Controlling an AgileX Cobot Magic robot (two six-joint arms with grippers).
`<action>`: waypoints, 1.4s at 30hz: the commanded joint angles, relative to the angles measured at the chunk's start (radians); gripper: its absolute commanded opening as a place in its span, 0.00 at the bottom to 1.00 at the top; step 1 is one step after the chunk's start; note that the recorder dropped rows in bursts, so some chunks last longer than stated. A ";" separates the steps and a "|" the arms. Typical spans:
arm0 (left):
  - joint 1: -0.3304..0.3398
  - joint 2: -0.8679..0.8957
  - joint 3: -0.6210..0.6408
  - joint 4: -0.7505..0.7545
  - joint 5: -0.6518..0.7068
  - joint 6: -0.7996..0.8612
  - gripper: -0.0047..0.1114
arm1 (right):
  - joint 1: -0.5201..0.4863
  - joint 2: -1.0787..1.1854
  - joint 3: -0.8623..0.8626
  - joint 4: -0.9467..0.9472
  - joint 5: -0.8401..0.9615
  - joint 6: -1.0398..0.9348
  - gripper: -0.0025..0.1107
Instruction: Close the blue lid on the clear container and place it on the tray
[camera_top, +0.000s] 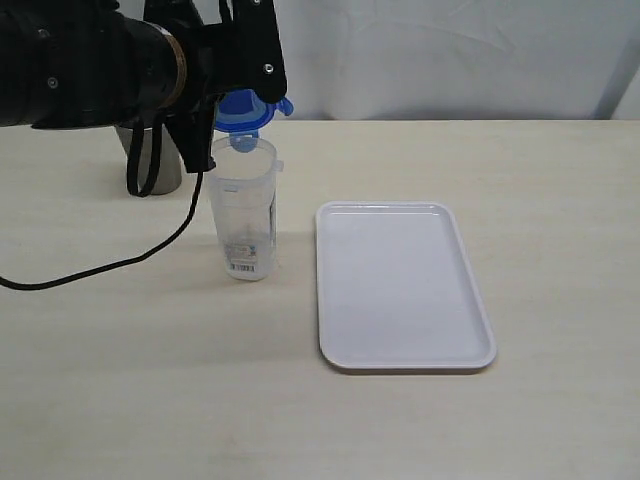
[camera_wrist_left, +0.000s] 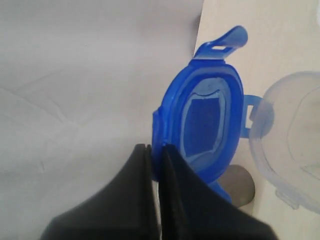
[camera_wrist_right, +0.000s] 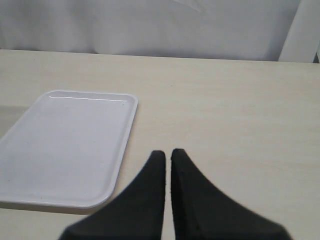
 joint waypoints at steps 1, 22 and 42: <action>-0.021 -0.022 0.003 0.002 0.031 -0.012 0.04 | -0.003 -0.004 0.003 -0.001 -0.002 0.004 0.06; -0.078 -0.068 0.100 0.115 0.067 -0.170 0.04 | -0.003 -0.004 0.003 -0.001 -0.002 0.004 0.06; -0.078 -0.080 0.191 0.095 0.022 -0.190 0.04 | -0.003 -0.004 0.003 -0.001 -0.002 0.004 0.06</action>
